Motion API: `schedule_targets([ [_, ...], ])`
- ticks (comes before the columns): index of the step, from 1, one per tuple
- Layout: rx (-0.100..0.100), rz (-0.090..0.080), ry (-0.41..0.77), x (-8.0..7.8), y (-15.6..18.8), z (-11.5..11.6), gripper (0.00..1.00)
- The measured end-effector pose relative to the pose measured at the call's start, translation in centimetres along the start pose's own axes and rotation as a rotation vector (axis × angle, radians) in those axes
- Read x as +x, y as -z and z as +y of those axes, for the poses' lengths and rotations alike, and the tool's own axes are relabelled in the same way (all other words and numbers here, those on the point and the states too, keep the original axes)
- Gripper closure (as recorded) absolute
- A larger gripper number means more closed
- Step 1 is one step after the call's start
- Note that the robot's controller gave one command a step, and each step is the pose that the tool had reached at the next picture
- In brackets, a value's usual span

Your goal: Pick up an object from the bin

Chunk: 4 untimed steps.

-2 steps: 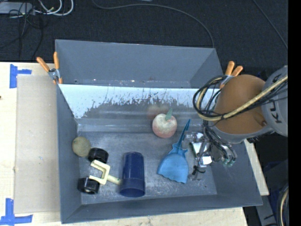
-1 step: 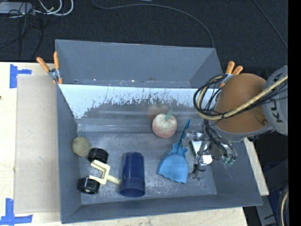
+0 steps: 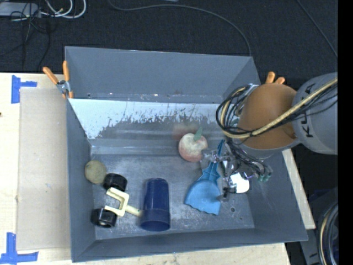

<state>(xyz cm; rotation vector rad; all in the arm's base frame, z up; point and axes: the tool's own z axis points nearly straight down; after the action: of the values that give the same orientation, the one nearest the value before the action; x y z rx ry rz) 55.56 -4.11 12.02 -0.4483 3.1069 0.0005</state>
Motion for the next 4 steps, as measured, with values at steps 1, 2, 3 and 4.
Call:
schedule_targets([
  [1, -0.006, 0.010, 0.157, -1.2, 0.0, -0.3, 0.00],
  [2, 0.000, -0.001, 0.262, -1.8, 2.0, -0.6, 0.00],
  [3, -0.009, 0.008, 0.552, -2.2, -5.1, -1.9, 0.00],
  [4, -0.001, -0.003, 0.758, -3.0, -5.1, -2.7, 1.00],
])
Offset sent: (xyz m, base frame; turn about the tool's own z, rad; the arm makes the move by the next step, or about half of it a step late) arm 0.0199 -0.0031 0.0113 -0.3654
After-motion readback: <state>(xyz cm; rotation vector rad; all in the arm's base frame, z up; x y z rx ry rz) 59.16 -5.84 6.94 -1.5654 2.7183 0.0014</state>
